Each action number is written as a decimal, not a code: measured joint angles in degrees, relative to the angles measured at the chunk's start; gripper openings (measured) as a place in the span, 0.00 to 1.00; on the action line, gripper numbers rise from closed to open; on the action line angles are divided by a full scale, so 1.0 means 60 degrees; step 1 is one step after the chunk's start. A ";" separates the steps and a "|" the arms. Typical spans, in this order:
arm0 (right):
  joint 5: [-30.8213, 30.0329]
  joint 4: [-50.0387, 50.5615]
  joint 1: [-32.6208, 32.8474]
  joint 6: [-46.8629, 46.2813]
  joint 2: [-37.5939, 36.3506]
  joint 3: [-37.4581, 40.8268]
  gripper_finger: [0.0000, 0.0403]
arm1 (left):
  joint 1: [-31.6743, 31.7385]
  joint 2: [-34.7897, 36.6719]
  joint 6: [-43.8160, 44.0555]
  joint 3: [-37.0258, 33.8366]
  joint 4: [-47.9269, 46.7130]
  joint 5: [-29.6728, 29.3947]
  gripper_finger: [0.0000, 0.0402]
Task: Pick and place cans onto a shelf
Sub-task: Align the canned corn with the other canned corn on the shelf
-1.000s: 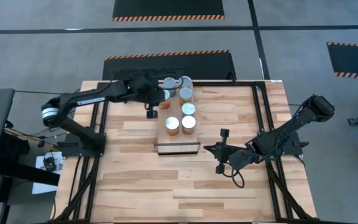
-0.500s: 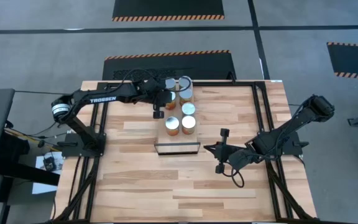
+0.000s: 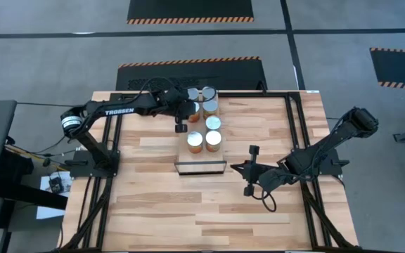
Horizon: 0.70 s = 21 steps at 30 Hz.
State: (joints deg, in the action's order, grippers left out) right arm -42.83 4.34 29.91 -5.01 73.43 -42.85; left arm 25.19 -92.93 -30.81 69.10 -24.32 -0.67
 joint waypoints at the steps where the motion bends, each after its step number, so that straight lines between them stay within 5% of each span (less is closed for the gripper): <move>1: 0.0000 -0.0002 0.0000 -0.0001 0.0000 0.0000 0.04 | 0.0000 0.0001 0.0000 0.0000 -0.0006 0.0000 0.00; 13: -0.0004 0.0000 0.0000 -0.0019 0.0000 0.0000 0.03 | 0.0168 0.0001 0.0146 0.0000 -0.0002 -0.0284 0.11; 21: -0.0004 0.0000 0.0000 -0.0019 0.0000 0.0000 0.04 | 0.0160 0.0001 0.0211 0.0000 0.0369 0.0351 0.16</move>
State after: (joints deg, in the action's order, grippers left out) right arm -42.85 4.34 29.91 -5.13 73.43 -42.85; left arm 26.15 -92.92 -29.54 69.10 -22.11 1.44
